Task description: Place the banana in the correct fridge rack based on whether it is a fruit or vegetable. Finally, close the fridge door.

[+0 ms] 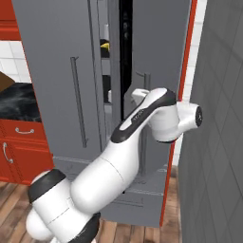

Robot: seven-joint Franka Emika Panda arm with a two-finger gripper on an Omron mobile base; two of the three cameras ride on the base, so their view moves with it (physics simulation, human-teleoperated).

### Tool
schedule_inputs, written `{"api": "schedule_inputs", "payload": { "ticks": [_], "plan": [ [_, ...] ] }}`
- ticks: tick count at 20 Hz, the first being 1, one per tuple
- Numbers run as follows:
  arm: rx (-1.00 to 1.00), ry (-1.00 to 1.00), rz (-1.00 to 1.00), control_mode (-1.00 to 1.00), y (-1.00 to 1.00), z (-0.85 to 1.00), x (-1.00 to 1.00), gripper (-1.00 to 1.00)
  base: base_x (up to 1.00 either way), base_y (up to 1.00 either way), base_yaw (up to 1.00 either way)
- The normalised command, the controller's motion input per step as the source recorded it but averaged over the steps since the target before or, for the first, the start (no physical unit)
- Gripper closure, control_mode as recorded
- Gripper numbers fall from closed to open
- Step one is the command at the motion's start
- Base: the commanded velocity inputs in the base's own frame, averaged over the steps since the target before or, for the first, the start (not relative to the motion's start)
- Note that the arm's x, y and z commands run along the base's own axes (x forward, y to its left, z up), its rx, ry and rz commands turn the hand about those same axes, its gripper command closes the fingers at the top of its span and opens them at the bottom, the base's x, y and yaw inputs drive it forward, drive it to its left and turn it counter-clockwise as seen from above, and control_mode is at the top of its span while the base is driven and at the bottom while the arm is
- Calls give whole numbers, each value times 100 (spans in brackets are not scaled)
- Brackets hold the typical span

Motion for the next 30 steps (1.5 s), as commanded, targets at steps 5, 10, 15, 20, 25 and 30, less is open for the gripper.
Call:
{"api": "schedule_inputs", "payload": {
  "ticks": [5,10,15,20,25,30],
  "plan": [
    [-14,-13,-37,-100,100,2,81,-100,0,0,0],
    [-11,-17,-43,-100,100,3,82,-100,0,0,0],
    [-11,-24,-47,-100,100,1,81,-100,0,0,0],
    [-10,-24,-49,-100,100,9,99,-100,0,0,0],
    [-10,-25,-51,-100,94,10,99,-100,0,0,0],
    [-8,-28,-51,-100,82,11,86,-100,0,0,0]
  ]
}}
